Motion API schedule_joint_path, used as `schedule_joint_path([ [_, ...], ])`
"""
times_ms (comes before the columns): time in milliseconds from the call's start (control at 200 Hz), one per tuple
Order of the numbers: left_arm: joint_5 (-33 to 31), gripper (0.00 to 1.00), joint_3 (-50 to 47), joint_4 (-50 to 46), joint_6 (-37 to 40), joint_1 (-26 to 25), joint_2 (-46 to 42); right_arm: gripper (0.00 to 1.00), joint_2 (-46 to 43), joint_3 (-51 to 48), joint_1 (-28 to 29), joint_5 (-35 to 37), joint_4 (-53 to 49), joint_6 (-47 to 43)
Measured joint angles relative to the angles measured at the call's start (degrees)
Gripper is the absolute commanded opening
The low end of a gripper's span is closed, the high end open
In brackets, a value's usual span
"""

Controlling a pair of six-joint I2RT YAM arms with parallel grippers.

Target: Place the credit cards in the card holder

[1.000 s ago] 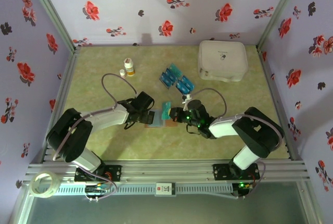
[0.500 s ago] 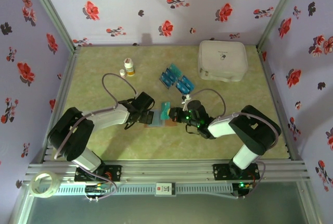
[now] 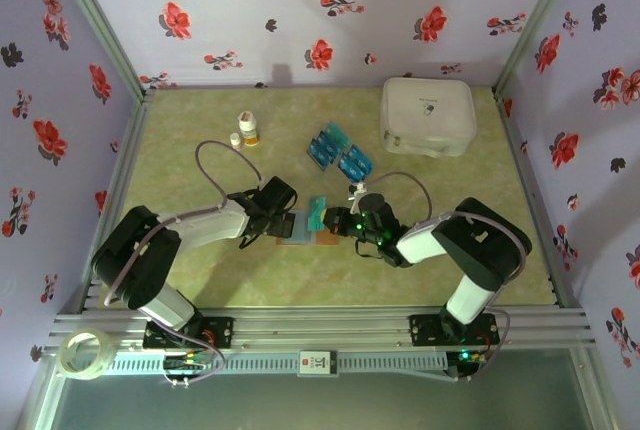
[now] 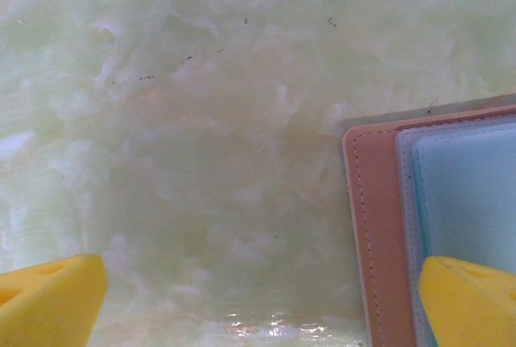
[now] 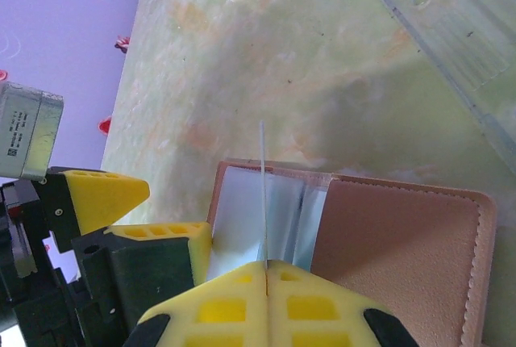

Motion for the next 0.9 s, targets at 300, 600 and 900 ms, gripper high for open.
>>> schedule_joint_path([
  [300, 0.02, 1.0, 0.0, -1.27, -0.63, -0.22, -0.96, 0.0, 0.76, -0.11, 0.0, -0.28, 1.88, 0.7],
  [600, 0.09, 1.0, 0.22, -1.88, -1.22, -2.51, -2.67, 0.0, 0.72, -1.22, -0.02, -0.28, 2.47, 0.9],
  [900, 0.09, 1.0, 0.15, -1.51, -1.53, -3.76, -0.81, 0.0, -1.29, -3.04, -0.02, -0.26, 2.21, 0.87],
])
